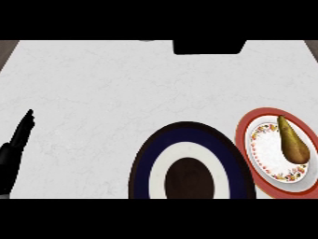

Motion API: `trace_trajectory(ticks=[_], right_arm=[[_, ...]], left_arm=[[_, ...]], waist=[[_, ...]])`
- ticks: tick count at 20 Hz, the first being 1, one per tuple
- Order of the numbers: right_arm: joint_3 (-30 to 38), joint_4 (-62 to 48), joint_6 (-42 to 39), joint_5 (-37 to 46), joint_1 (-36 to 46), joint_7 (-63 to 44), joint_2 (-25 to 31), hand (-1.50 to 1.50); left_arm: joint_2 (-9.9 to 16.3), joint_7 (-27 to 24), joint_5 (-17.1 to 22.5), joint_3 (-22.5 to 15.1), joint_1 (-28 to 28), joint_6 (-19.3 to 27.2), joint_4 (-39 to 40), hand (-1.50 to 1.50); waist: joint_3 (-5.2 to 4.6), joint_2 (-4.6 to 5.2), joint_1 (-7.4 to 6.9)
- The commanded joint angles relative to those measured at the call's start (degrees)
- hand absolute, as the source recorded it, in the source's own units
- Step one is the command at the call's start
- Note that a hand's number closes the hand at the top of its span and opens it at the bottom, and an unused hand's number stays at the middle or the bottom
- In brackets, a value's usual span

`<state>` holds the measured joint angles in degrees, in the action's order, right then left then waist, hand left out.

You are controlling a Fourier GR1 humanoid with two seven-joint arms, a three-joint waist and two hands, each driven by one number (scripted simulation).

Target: Pick the pear from the plate and place it in the plate

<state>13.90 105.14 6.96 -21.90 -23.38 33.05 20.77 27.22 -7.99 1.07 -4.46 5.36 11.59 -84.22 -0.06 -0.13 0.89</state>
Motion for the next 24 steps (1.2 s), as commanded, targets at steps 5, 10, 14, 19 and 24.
trace_trajectory(ticks=[5, 10, 14, 19, 24], right_arm=[[1.11, 1.89, 1.72, 10.25, -3.63, -16.29, 11.46, -1.5], [2.1, 1.98, -1.12, 11.38, -0.53, -29.23, 17.84, -1.5], [-3.27, 1.03, -1.89, 16.77, 3.33, -35.31, 17.95, -1.5], [-6.74, -9.97, -6.41, 21.88, 9.17, -34.44, 19.42, -1.5], [-9.54, -12.61, -9.5, 27.38, 12.85, -37.98, 20.89, -1.5]], left_arm=[[-0.26, 1.57, -1.08, 0.16, -2.6, -0.84, 0.83, 0.0], [-1.02, 1.72, -2.26, 0.07, -1.24, -0.58, -0.73, 0.0], [-0.56, 1.47, -1.33, 1.56, 0.58, -2.15, -2.96, 0.0], [-1.63, 0.27, -2.63, 1.46, -0.21, -2.89, -0.78, 0.0], [-4.14, 0.16, -4.44, 1.24, -3.41, -2.15, 2.11, 0.0]], waist=[[-0.01, 0.29, -0.7], [0.01, 0.22, -1.09], [0.05, 0.15, -1.48], [0.09, 0.24, -1.71], [0.06, 0.26, -1.15]])
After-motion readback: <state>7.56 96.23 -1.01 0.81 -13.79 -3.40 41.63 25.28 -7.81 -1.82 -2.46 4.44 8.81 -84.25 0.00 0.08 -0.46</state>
